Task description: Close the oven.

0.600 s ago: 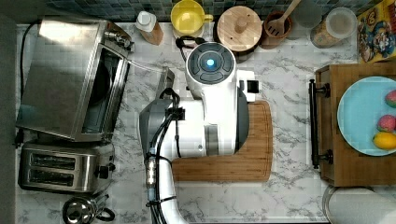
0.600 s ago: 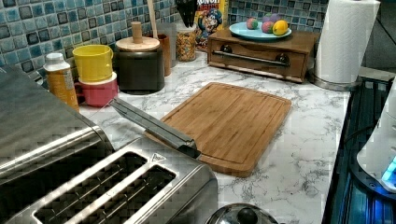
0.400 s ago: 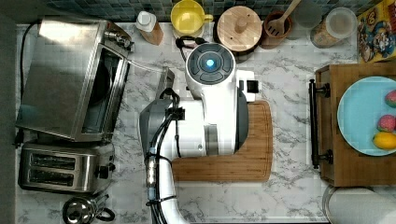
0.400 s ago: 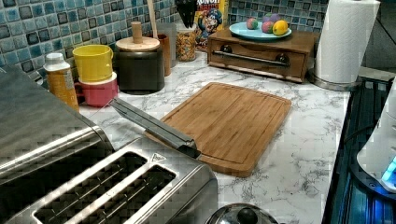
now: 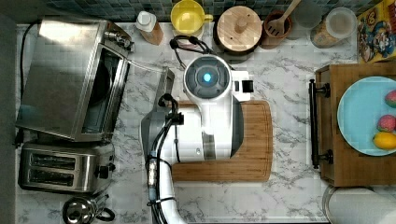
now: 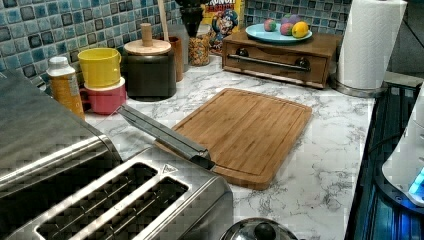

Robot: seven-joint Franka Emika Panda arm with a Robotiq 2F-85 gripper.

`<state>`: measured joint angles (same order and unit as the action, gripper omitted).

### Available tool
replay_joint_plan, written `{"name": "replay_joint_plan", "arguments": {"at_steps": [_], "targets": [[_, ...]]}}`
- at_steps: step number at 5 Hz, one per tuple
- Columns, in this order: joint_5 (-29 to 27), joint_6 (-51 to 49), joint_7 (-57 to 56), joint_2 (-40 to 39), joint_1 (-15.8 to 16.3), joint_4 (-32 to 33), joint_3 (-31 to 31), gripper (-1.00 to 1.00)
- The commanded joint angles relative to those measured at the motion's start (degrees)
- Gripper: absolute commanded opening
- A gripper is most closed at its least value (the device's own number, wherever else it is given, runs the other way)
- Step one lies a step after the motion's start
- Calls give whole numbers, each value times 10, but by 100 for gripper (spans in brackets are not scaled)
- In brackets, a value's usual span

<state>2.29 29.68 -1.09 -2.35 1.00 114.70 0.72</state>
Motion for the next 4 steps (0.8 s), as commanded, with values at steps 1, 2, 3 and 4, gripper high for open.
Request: {"name": "replay_joint_plan", "arguments": {"at_steps": [1, 2, 3, 4], "targets": [[-179, 164, -181, 45, -5, 214, 4, -100], [-304, 246, -322, 62, 1, 264, -2, -100], [-458, 278, -516, 54, 21, 283, -8, -100], [-591, 279, -702, 30, 28, 286, -7, -100]]}}
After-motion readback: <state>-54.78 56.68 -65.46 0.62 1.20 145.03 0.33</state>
